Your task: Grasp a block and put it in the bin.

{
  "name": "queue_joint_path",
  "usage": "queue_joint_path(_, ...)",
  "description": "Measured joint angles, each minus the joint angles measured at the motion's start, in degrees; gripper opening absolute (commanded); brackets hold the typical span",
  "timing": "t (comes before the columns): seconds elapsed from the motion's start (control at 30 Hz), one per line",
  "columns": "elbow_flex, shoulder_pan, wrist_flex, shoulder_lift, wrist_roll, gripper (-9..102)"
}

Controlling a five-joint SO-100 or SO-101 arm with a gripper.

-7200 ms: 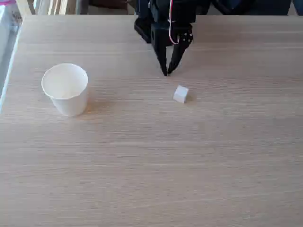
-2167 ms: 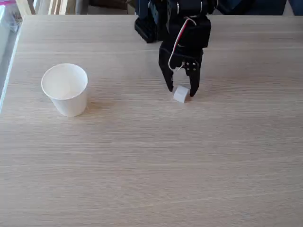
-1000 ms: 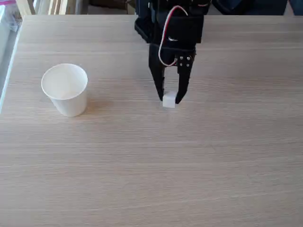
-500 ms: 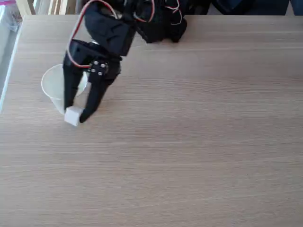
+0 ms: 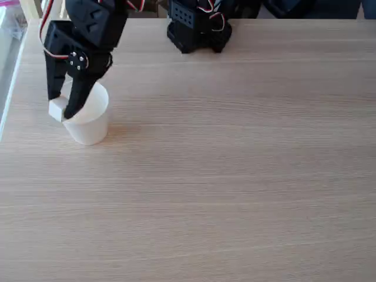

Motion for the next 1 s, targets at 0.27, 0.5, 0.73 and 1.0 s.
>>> queue_joint_path(0.27, 7.9, 1.6, 1.2, 6.5, -4.1, 0)
queue_joint_path(0.5, 10.8, 3.1, 1.2, 7.5, -6.7, 21)
queue_joint_path(0.73, 11.3, 3.3, 0.2, 7.5, -8.3, 29)
queue_joint_path(1.0, 12.8, 2.9, -0.4, 10.7, -10.5, 11)
